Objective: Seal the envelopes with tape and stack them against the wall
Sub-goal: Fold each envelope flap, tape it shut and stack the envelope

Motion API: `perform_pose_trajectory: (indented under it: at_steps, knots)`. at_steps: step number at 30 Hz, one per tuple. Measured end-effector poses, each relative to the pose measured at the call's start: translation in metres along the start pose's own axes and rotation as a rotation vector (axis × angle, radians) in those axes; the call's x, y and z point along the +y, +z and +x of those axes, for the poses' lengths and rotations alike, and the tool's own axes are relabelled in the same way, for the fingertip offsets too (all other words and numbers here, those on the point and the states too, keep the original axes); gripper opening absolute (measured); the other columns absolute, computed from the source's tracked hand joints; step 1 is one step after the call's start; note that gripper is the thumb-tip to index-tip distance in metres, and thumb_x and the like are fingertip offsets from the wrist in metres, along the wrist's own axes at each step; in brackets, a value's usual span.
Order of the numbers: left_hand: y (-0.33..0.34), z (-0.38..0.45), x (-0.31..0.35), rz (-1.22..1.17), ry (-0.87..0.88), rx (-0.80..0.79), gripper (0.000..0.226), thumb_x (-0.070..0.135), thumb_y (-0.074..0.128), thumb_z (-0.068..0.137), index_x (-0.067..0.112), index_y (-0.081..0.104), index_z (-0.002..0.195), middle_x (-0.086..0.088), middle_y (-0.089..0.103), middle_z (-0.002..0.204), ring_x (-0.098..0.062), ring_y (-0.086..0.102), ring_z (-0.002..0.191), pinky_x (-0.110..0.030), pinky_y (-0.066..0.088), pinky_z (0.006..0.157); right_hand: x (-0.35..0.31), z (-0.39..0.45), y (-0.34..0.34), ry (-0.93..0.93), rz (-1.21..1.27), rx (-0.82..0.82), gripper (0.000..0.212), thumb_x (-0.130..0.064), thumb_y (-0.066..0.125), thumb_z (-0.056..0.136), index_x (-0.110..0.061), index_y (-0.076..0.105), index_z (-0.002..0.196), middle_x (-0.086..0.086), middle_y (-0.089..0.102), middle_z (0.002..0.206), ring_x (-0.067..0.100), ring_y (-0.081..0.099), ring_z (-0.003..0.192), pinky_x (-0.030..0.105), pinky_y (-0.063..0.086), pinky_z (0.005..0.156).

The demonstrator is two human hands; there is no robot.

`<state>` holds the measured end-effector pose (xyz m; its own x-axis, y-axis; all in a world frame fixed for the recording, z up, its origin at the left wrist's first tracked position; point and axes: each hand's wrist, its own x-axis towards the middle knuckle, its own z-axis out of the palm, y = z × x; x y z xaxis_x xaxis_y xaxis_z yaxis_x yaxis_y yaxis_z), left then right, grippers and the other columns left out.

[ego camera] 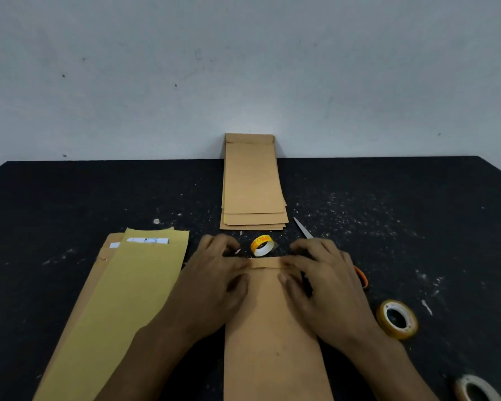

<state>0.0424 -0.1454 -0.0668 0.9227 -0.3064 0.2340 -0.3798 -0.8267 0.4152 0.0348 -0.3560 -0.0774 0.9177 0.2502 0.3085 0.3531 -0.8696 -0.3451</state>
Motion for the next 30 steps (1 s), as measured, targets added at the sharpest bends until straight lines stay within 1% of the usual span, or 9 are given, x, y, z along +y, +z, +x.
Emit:
perform_pose_trajectory:
  at_steps: [3, 5, 9, 11, 14, 18, 22, 25, 30]
  knots:
    - [0.001, 0.002, -0.002, 0.014, -0.013, -0.011, 0.031, 0.028, 0.060, 0.093, 0.022, 0.070, 0.122, 0.006, 0.054, 0.125, -0.007, 0.039, 0.116, -0.025, 0.043, 0.093, -0.003, -0.001, 0.005, -0.047, -0.014, 0.073, 0.027, -0.032, 0.053, 0.090, -0.027, 0.074, 0.107, -0.010, 0.063, 0.111, 0.011, 0.052, 0.107, 0.030, 0.041, 0.083]
    - [-0.001, 0.007, 0.000, -0.012, -0.029, 0.036, 0.025, 0.026, 0.063, 0.093, 0.020, 0.073, 0.115, 0.007, 0.057, 0.116, -0.006, 0.043, 0.108, -0.020, 0.039, 0.086, -0.004, -0.002, 0.008, -0.093, -0.044, 0.089, 0.022, -0.024, 0.057, 0.089, -0.026, 0.075, 0.101, -0.010, 0.064, 0.105, 0.013, 0.057, 0.100, 0.031, 0.043, 0.079]
    - [-0.011, 0.030, 0.019, -0.288, -0.152, 0.173, 0.010, 0.025, 0.067, 0.092, 0.016, 0.071, 0.095, 0.008, 0.066, 0.088, -0.003, 0.060, 0.081, -0.010, 0.043, 0.067, -0.003, -0.004, 0.013, -0.102, -0.054, 0.101, 0.022, -0.016, 0.065, 0.085, -0.025, 0.075, 0.102, -0.008, 0.065, 0.104, 0.016, 0.060, 0.097, 0.036, 0.048, 0.078]
    - [-0.015, 0.047, 0.027, -0.320, -0.231, 0.069, 0.020, 0.034, 0.067, 0.092, 0.015, 0.068, 0.086, 0.006, 0.068, 0.080, -0.003, 0.062, 0.074, -0.016, 0.045, 0.062, -0.004, -0.004, 0.014, -0.103, -0.046, 0.118, 0.020, -0.015, 0.065, 0.085, -0.023, 0.075, 0.101, -0.007, 0.065, 0.104, 0.018, 0.060, 0.096, 0.036, 0.049, 0.077]
    - [-0.017, 0.067, 0.033, -0.279, -0.363, -0.194, 0.041, 0.044, 0.065, 0.092, 0.004, 0.066, 0.083, -0.002, 0.063, 0.075, -0.014, 0.056, 0.070, -0.028, 0.040, 0.063, -0.004, -0.006, 0.015, -0.101, -0.045, 0.138, 0.018, -0.015, 0.066, 0.085, -0.022, 0.075, 0.099, -0.006, 0.065, 0.104, 0.019, 0.060, 0.096, 0.035, 0.049, 0.077]
    - [-0.016, 0.084, 0.042, -0.324, -0.492, -0.363, 0.030, 0.034, 0.067, 0.093, 0.008, 0.063, 0.079, -0.004, 0.052, 0.070, -0.015, 0.049, 0.067, -0.027, 0.038, 0.061, -0.006, -0.006, 0.015, -0.077, -0.041, 0.128, 0.020, -0.018, 0.062, 0.086, -0.023, 0.075, 0.100, -0.006, 0.065, 0.104, 0.017, 0.059, 0.097, 0.033, 0.048, 0.076]
    - [-0.018, 0.095, 0.050, -0.348, -0.596, -0.405, 0.015, 0.021, 0.070, 0.087, 0.007, 0.065, 0.090, -0.006, 0.059, 0.080, -0.015, 0.053, 0.068, -0.025, 0.041, 0.049, -0.006, -0.006, 0.016, -0.055, -0.011, 0.111, 0.022, -0.021, 0.056, 0.089, -0.024, 0.075, 0.101, -0.007, 0.064, 0.105, 0.017, 0.058, 0.098, 0.033, 0.047, 0.077]
    - [-0.019, 0.102, 0.052, -0.402, -0.648, -0.391, 0.014, 0.018, 0.069, 0.087, 0.007, 0.063, 0.079, -0.005, 0.058, 0.071, -0.017, 0.052, 0.060, -0.025, 0.044, 0.048, -0.006, -0.007, 0.016, -0.050, 0.005, 0.114, 0.024, -0.023, 0.054, 0.091, -0.024, 0.075, 0.102, -0.007, 0.065, 0.106, 0.016, 0.058, 0.100, 0.033, 0.047, 0.079]
    - [-0.022, 0.108, 0.058, -0.418, -0.672, -0.425, 0.034, 0.023, 0.076, 0.086, 0.012, 0.057, 0.060, -0.002, 0.054, 0.052, -0.015, 0.046, 0.047, -0.024, 0.040, 0.048, -0.005, -0.007, 0.016, -0.047, 0.030, 0.114, 0.022, -0.024, 0.055, 0.091, -0.025, 0.074, 0.102, -0.009, 0.063, 0.104, 0.014, 0.057, 0.099, 0.032, 0.047, 0.081]
